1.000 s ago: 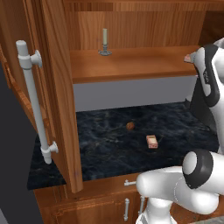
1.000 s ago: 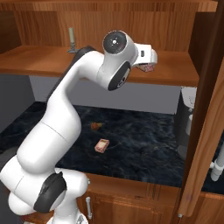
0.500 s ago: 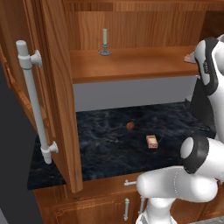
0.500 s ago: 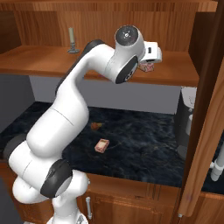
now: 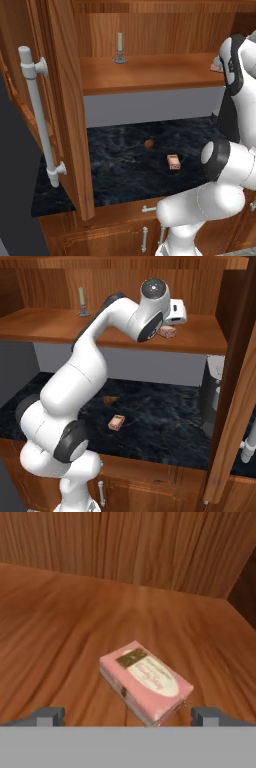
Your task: Pick the bar soap and bar soap from the cabinet and place them on the counter.
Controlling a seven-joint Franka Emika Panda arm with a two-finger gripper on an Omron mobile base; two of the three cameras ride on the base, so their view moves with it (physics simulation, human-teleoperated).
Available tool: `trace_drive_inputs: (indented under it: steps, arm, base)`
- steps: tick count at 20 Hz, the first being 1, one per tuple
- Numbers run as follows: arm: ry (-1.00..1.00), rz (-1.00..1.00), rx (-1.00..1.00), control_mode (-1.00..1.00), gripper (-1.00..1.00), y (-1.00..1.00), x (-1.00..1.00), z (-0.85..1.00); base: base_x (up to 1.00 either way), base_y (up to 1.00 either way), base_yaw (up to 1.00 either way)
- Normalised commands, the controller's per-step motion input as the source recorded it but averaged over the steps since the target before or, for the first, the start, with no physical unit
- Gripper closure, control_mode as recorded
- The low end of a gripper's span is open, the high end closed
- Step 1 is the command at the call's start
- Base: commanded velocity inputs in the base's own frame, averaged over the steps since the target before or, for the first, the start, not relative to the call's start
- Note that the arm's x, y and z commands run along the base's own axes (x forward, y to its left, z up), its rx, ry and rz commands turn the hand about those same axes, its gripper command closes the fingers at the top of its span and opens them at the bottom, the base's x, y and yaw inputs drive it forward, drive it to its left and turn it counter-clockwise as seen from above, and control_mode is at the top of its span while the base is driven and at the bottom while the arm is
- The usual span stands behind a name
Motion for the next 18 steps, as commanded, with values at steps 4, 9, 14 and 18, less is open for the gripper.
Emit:
trace_drive_inputs:
  steps: [4, 9, 14, 18]
  arm:
    - [0.01, 0.05, 0.0, -1.0, -1.0, -0.06, 0.33, -0.02]
    - [0.0, 0.05, 0.0, -1.0, -1.0, -0.1, 0.29, 0.0]
    - [0.02, 0.04, 0.0, -1.0, -1.0, -0.16, 0.21, -0.04]
    - [0.06, 0.03, 0.0, -1.0, -1.0, -0.19, 0.11, -0.09]
  base:
    - [0.0, 0.0, 0.0]
    - [0.0, 0.0, 0.0]
    - [0.0, 0.0, 0.0]
    - [0.0, 0.0, 0.0]
